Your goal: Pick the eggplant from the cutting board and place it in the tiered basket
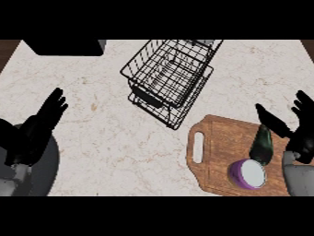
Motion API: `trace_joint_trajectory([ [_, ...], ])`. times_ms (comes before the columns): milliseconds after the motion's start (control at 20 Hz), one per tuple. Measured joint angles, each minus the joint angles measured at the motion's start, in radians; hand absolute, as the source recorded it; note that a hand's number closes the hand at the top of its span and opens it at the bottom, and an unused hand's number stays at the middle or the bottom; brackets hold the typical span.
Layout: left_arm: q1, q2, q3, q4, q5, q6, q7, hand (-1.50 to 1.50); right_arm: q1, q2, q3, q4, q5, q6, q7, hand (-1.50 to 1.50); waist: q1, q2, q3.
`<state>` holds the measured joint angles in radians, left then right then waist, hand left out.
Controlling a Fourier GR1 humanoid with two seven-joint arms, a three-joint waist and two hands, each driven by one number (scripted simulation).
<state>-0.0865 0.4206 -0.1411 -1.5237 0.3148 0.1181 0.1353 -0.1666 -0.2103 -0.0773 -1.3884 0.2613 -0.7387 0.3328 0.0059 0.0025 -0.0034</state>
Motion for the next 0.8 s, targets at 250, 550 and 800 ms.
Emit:
trace_joint_trajectory([
  [250,0.009,-0.006,0.004,-0.007,-0.004,0.006,0.009,0.0,0.006,-0.14,0.085,-0.03,0.196,0.11,0.266,-1.5,-0.007,-0.005,-0.003],
  [550,0.001,-0.01,0.001,-0.003,-0.013,0.008,0.012,0.0,-0.042,-0.27,0.204,-0.062,0.224,0.478,0.548,-1.5,-0.002,-0.008,-0.006],
  [800,-0.015,-0.01,0.003,0.0,-0.013,0.004,0.026,0.0,-0.142,-0.284,0.255,-0.114,0.102,0.748,0.742,-1.5,0.005,-0.007,-0.003],
])
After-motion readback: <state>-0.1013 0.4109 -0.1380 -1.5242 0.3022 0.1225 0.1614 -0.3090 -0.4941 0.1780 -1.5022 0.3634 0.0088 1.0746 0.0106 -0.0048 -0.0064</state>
